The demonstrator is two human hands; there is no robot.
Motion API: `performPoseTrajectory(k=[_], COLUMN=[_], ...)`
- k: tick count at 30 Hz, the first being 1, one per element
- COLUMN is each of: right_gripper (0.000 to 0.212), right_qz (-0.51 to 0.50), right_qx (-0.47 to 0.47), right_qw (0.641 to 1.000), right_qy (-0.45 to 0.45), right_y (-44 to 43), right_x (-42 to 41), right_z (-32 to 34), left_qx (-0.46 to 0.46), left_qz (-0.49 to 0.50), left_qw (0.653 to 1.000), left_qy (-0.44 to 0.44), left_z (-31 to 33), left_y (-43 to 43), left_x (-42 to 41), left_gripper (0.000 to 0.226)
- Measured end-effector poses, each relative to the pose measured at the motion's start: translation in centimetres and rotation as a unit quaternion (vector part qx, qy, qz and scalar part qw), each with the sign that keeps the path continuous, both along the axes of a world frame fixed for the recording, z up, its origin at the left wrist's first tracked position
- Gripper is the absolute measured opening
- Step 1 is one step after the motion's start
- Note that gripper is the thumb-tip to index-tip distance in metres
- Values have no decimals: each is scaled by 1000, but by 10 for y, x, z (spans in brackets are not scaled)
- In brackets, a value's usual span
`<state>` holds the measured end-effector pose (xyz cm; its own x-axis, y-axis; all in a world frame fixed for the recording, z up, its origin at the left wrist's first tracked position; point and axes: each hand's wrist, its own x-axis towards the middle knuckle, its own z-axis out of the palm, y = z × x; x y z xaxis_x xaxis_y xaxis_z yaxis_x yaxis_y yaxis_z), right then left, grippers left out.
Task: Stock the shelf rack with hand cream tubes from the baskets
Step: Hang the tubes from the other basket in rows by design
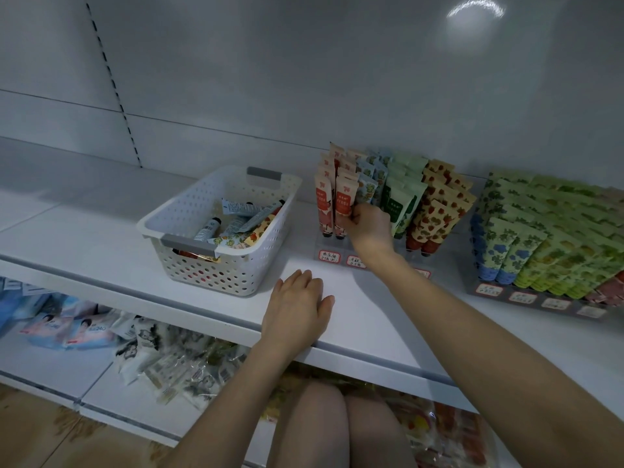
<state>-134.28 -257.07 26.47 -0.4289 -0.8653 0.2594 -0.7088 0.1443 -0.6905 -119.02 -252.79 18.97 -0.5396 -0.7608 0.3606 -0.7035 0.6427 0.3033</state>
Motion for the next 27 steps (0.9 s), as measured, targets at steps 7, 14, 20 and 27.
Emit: performPoseTrajectory(k=[7,14,20,27], right_gripper=[20,25,26,27], right_qz=[10,10,5,8], right_qx=[-2,3,7,17], right_qw=[1000,1000,1000,999], right_qy=[8,15,23,26], right_y=[1,1,1,3], right_x=[-1,-1,0,2], right_z=[0,-3,-2,2], left_qx=[6,-13,-29,-43], left_qz=[1,0,1,0], left_qw=[1000,1000,999,998], left_qy=[-3,5,20,50], left_z=[0,-3,-6,-9], left_y=[0,-1,-3,-4], left_x=[0,-1,-1,-1], left_gripper=[21,24,27,29])
